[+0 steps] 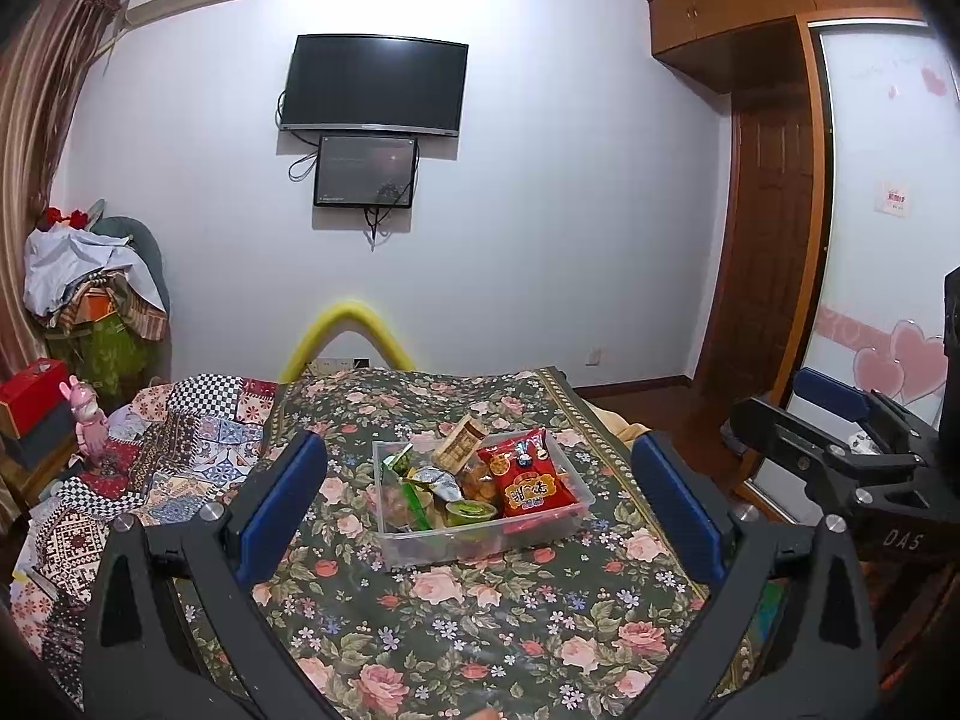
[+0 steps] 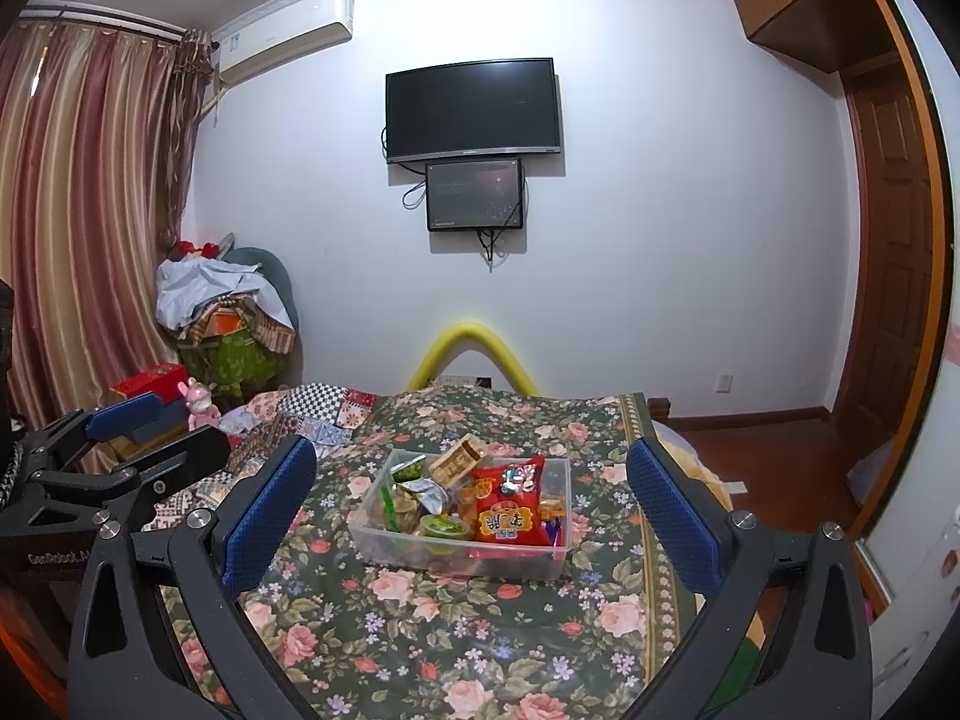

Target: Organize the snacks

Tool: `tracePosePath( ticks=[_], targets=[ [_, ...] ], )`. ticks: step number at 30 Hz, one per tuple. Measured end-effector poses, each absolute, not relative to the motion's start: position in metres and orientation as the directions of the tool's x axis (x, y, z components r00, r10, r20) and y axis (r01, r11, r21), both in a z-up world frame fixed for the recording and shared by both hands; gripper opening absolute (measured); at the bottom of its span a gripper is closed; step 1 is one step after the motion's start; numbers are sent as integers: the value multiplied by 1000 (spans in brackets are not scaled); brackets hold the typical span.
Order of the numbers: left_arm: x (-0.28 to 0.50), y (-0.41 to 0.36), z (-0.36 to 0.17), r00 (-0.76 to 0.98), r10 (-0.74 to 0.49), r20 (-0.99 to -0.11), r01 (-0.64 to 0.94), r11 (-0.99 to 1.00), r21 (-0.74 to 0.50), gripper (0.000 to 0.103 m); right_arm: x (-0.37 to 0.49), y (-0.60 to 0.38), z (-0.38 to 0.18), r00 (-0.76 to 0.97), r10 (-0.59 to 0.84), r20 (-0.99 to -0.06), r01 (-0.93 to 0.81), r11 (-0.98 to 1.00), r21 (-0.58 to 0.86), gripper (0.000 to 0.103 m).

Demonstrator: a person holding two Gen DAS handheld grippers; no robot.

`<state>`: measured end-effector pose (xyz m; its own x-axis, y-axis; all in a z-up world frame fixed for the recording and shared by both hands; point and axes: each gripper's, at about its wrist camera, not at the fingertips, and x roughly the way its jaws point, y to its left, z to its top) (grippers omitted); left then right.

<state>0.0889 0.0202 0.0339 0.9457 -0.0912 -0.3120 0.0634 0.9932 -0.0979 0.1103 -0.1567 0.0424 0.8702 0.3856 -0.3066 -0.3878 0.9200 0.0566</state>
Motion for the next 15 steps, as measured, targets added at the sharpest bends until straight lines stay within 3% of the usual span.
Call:
tracePosePath(
  ticks=[15],
  targets=[
    [87, 20, 35, 945, -108, -310, 80, 992, -101, 103, 115, -158, 41, 866, 389, -314, -387, 919, 70, 103]
  ],
)
